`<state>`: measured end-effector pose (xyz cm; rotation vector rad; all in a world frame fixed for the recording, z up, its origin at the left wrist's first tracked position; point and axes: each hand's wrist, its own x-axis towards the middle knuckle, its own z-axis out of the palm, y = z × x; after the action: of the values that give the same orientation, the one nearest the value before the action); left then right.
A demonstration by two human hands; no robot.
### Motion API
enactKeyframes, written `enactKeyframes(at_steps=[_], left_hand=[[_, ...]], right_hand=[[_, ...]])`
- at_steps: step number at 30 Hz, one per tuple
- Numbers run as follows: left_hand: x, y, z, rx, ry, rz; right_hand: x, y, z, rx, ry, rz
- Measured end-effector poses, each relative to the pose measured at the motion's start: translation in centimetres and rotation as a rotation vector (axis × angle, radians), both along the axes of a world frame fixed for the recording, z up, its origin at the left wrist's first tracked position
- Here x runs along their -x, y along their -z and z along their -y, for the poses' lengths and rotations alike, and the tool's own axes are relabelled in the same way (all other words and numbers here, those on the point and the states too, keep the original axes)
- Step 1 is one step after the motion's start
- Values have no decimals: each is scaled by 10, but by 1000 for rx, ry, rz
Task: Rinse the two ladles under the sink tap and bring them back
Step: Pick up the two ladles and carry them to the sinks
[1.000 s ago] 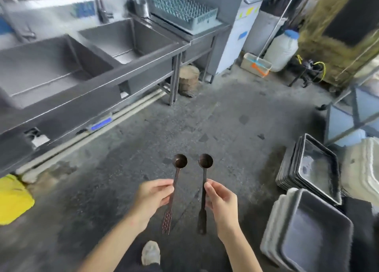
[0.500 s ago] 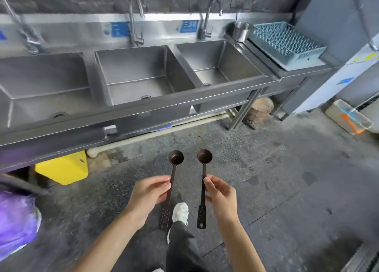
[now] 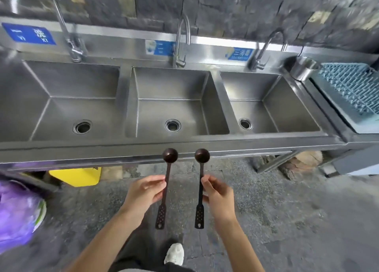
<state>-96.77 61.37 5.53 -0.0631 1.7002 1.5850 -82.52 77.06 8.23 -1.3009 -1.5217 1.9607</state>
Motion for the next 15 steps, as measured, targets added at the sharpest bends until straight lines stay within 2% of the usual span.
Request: enactKeyframes(at_steps=[8, 15], left_hand=[[113, 8, -48, 46, -98, -2], [238, 31, -111, 85, -118, 40]], right_hand=[[135, 13, -64, -5, -120, 48], [273, 42, -119, 19, -127, 111]])
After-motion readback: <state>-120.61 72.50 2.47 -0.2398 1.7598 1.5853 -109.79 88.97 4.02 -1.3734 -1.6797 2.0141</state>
